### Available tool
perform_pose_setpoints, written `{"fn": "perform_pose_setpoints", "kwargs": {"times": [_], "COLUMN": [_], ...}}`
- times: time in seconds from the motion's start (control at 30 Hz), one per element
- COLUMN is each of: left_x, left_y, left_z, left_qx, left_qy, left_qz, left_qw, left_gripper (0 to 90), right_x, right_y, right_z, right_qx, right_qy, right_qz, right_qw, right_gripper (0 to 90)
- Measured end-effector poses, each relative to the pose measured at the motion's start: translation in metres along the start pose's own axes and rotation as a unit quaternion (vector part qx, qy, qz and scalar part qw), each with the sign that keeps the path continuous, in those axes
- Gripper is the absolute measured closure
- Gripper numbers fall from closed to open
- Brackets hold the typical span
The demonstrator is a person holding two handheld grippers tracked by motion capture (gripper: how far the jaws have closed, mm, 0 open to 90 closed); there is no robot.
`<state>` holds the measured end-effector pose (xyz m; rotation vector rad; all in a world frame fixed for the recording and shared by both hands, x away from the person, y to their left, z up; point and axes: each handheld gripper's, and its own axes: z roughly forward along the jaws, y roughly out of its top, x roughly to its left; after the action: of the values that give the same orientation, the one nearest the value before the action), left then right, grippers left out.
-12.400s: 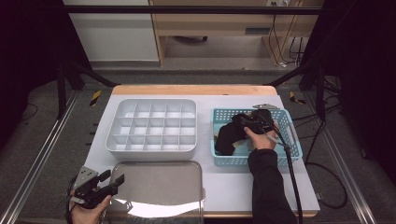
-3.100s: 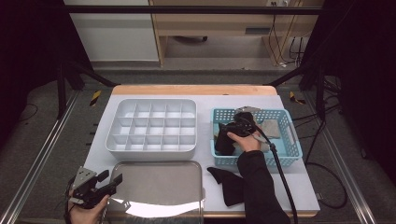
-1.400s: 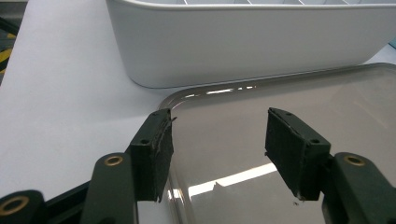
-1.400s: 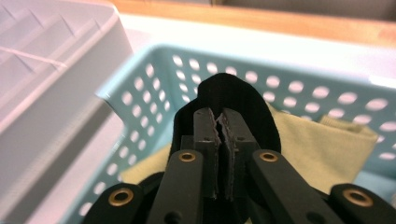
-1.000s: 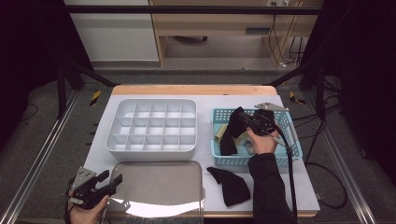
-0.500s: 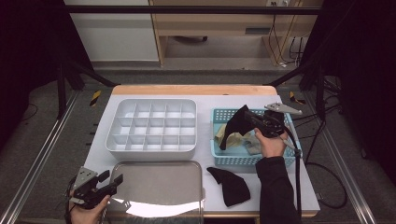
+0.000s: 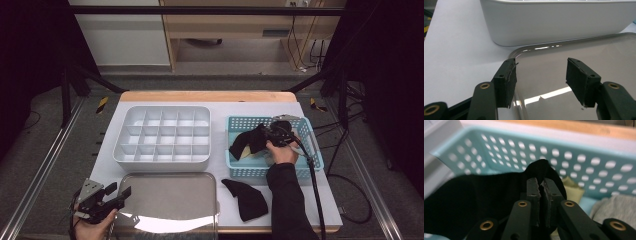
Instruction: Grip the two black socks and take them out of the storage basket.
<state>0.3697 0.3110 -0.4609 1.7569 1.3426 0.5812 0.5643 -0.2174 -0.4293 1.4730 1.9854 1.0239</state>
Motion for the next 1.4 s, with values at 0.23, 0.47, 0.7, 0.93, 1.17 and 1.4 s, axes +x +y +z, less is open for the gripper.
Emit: {"fn": "perform_pose_setpoints", "kwargs": {"times": [0.23, 0.47, 0.7, 0.93, 1.17, 1.4], "left_x": [0.0, -0.001, -0.001, -0.001, 0.0, 0.0], "left_y": [0.0, 0.0, 0.0, 0.0, 0.0, 0.0], "left_z": [0.0, 0.0, 0.0, 0.0, 0.0, 0.0], "left_qx": [0.001, 0.002, 0.002, 0.003, 0.002, 0.002], "left_qy": [0.0, 0.0, 0.0, 0.001, 0.001, 0.002], "left_qz": [0.001, 0.002, 0.002, 0.003, 0.002, 0.002], "left_qw": [1.0, 1.0, 1.0, 1.0, 1.0, 1.0], "left_gripper": [40.2, 40.2, 40.3, 40.3, 40.3, 40.3], "right_x": [0.003, 0.019, 0.032, 0.03, 0.025, 0.019], "right_y": [0.0, 0.003, -0.002, -0.004, -0.001, 0.006], "right_z": [-0.005, -0.013, 0.001, 0.009, 0.004, -0.016], "right_qx": [-0.033, -0.083, -0.064, -0.033, -0.045, -0.092], "right_qy": [-0.004, 0.035, 0.06, 0.066, 0.075, 0.072], "right_qz": [-0.01, -0.027, -0.036, -0.035, -0.03, -0.018], "right_qw": [0.9994, 0.9956, 0.9955, 0.9966, 0.9957, 0.993], "right_gripper": [66.2, 55.0, 46.8, 75.1, 86.4, 86.6]}}
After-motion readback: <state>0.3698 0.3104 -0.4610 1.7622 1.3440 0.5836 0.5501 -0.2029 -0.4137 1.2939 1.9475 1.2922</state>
